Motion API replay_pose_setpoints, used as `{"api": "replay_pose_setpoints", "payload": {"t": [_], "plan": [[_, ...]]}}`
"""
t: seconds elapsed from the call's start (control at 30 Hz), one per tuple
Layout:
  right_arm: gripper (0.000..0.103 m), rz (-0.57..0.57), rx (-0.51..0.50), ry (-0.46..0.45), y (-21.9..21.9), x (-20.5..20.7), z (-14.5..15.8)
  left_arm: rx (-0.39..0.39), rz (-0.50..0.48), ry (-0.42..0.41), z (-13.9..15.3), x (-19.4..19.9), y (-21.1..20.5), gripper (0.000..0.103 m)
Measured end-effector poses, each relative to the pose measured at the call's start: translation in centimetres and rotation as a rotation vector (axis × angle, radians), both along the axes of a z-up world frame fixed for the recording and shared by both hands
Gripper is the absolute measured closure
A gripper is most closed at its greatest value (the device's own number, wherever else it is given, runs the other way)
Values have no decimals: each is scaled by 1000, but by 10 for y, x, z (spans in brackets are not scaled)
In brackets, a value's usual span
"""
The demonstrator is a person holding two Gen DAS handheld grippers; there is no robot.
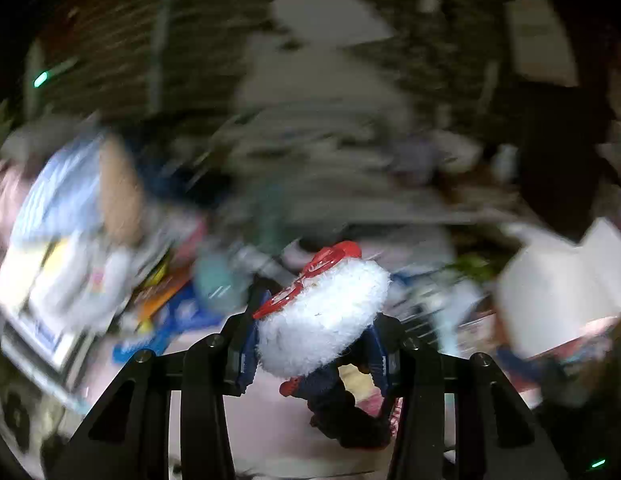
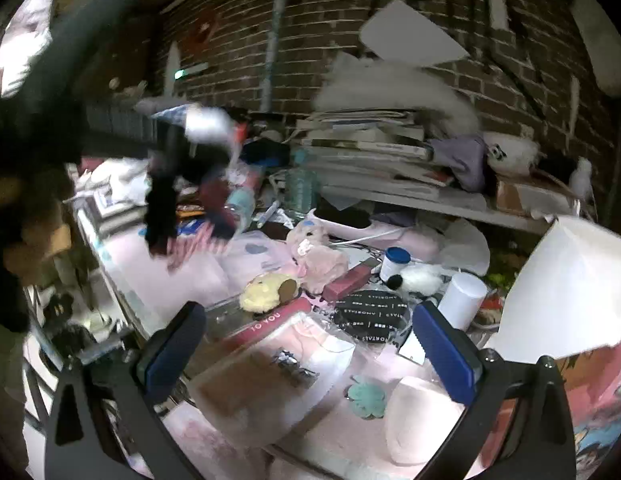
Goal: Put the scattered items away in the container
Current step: 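Lower the white fluffy item into the white box and open the left gripper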
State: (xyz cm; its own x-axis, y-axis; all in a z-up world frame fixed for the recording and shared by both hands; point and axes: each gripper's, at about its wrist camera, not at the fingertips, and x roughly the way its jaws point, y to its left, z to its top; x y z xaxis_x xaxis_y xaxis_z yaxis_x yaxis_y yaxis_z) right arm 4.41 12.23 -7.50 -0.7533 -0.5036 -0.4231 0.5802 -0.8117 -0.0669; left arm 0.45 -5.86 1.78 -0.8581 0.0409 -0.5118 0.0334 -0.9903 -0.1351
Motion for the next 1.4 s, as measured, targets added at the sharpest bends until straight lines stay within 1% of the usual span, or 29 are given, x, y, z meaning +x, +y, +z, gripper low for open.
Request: {"api": "replay_pose_setpoints", "payload": {"t": [0.07,0.17,0.27,0.37,0.43,0.47,0.6,0.67,0.83,0.93,0.97,1.0,1.07,1.1,1.13,1.23,1.33,1.4], "plan": [[0,-23,-19,-10,4,-2,1,-29,-94,22,26,-4,25,63],[0,-26,-37,-30,9,-2,-1,-51,-265,21,54,-14,65,63],[0,-20,-52,-56,15,-1,-6,-84,-454,-40,71,-32,113,63],[0,-12,-56,-80,19,1,-12,-133,-570,-94,81,-51,160,63],[0,1,-60,-102,22,2,-17,-151,-646,-141,83,-62,188,63],[0,9,-61,-114,24,2,-19,-159,-667,-162,82,-65,200,63],[0,38,-67,-142,27,5,-26,-250,-678,-253,67,-92,245,63],[0,53,-77,-156,29,5,-29,-261,-699,-311,59,-103,263,63],[0,73,-103,-171,34,4,-29,-338,-714,-383,40,-119,298,63],[0,73,-108,-176,37,3,-30,-359,-721,-419,31,-123,306,58],[0,71,-109,-181,38,2,-31,-365,-719,-421,30,-123,307,52],[0,69,-109,-183,38,1,-32,-375,-712,-420,29,-124,307,46],[0,64,-107,-190,39,-1,-34,-394,-692,-390,33,-122,305,20],[0,59,-105,-191,40,-2,-35,-403,-687,-369,35,-121,305,17],[0,55,-103,-189,40,-2,-36,-416,-677,-346,38,-120,303,15],[0,38,-88,-168,41,0,-38,-464,-621,-282,47,-111,296,14],[0,31,-71,-141,42,4,-41,-474,-579,-248,53,-104,282,11],[0,22,-65,-116,44,7,-42,-481,-535,-219,56,-97,266,9]]}}
